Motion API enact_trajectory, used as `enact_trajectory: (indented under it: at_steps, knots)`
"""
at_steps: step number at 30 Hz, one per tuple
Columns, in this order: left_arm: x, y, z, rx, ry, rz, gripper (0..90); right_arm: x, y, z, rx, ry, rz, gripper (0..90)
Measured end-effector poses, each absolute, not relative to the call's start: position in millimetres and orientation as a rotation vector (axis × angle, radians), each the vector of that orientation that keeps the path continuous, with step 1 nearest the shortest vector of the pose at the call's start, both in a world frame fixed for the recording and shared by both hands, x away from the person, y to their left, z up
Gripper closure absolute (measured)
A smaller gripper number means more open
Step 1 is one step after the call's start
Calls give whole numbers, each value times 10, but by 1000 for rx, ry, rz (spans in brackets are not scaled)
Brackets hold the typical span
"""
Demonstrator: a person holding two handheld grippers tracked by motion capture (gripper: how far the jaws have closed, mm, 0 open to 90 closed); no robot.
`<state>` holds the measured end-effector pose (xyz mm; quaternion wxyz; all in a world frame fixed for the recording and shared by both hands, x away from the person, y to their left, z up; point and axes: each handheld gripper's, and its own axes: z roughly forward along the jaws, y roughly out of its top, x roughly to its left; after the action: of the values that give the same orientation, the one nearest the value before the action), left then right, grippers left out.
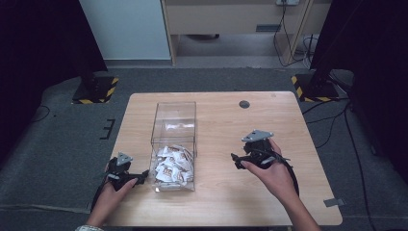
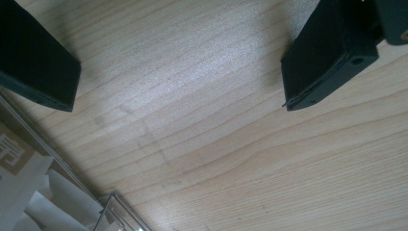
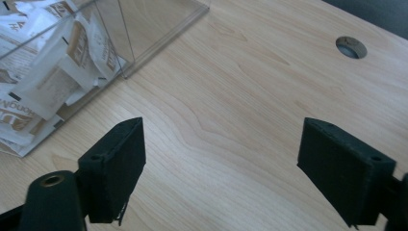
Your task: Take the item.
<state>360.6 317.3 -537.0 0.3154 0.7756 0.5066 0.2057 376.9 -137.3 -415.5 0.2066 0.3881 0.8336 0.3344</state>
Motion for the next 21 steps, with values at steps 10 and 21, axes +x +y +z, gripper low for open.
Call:
enact_trajectory:
  at_steps: [10, 21]
  knots:
    - [3605, 3173, -5370, 2043, 1334, 542, 0, 3856, -1070, -4042, 998, 2361, 933, 268]
    - [3605, 3173, -5370, 2043, 1335, 542, 0, 3922, -805, -3968, 943, 2383, 952, 370]
